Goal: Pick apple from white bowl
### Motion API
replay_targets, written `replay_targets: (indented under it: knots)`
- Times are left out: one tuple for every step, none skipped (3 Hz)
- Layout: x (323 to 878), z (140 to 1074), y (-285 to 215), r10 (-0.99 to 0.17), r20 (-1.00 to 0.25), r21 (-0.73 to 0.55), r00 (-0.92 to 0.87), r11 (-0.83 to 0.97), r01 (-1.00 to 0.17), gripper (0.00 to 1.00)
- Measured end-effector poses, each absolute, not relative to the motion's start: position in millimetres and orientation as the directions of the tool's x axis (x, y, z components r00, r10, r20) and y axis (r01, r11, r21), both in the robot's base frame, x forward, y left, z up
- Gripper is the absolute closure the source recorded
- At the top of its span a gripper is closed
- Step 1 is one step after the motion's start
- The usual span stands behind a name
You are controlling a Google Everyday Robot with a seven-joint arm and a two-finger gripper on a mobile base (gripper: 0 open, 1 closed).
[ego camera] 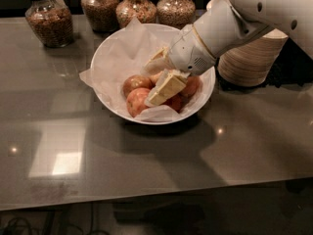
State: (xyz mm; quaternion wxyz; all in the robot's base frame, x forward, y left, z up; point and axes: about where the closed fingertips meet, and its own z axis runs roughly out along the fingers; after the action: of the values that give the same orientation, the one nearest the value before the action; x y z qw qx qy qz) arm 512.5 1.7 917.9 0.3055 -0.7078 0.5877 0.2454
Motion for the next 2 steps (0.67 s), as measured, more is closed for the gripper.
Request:
replay_targets:
  knots:
    - [512.7, 917.5, 2.4, -0.682, -0.707, -0.143, 0.189, -0.124, -0.982, 0.39]
    - [512.8, 916.5, 4.0, -0.682, -0.707, -0.140, 0.189, -0.127, -0.982, 0.36]
